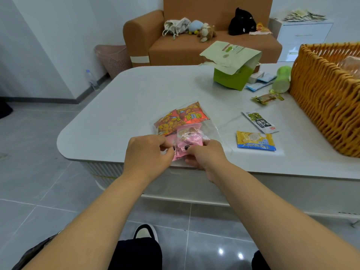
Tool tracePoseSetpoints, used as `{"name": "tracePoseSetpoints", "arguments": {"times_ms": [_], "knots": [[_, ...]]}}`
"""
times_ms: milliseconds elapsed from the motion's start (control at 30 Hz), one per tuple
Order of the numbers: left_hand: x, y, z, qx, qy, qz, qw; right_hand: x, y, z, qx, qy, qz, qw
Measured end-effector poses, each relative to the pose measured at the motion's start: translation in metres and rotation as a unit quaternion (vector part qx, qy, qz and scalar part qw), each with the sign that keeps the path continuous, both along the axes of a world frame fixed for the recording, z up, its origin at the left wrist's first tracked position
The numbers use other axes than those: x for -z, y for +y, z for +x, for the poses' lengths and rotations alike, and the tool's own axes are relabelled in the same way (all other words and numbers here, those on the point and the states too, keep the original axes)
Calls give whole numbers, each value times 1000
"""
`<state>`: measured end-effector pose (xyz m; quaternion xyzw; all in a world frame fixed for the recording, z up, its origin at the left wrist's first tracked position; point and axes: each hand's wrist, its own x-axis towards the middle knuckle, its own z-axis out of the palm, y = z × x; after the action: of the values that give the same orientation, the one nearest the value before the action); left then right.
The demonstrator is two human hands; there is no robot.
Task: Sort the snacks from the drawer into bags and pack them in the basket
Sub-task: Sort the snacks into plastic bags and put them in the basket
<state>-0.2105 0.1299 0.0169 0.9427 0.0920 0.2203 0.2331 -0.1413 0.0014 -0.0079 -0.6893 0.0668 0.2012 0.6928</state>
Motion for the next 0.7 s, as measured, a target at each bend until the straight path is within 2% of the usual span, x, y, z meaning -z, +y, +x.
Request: {"name": "tracePoseSetpoints", "arguments": {"times_ms": [67, 167, 233, 333, 433, 600, 700], "knots": [[2, -1, 2, -5, 16, -24, 1000, -2, -2, 0, -29, 20, 18, 999], [14, 1, 7, -15, 125, -85, 988, -10, -1, -1, -68, 51, 48, 995], [19, 3, 8, 15, 155, -95, 983, -12, -1, -2, -74, 55, 41, 995], [22, 6, 9, 45, 203, -51, 977, -13, -3, -1, -55, 56, 36, 996], [25, 5, 8, 44, 212, 22, 976, -11, -4, -6, -24, 85, 46, 995], [26, -1, 10, 47, 262, 70, 961, -5, -8, -6, 28, 108, 42, 993], [27, -5, 11, 38, 249, 82, 964, -6, -12, 1, 43, 89, 27, 995]]}}
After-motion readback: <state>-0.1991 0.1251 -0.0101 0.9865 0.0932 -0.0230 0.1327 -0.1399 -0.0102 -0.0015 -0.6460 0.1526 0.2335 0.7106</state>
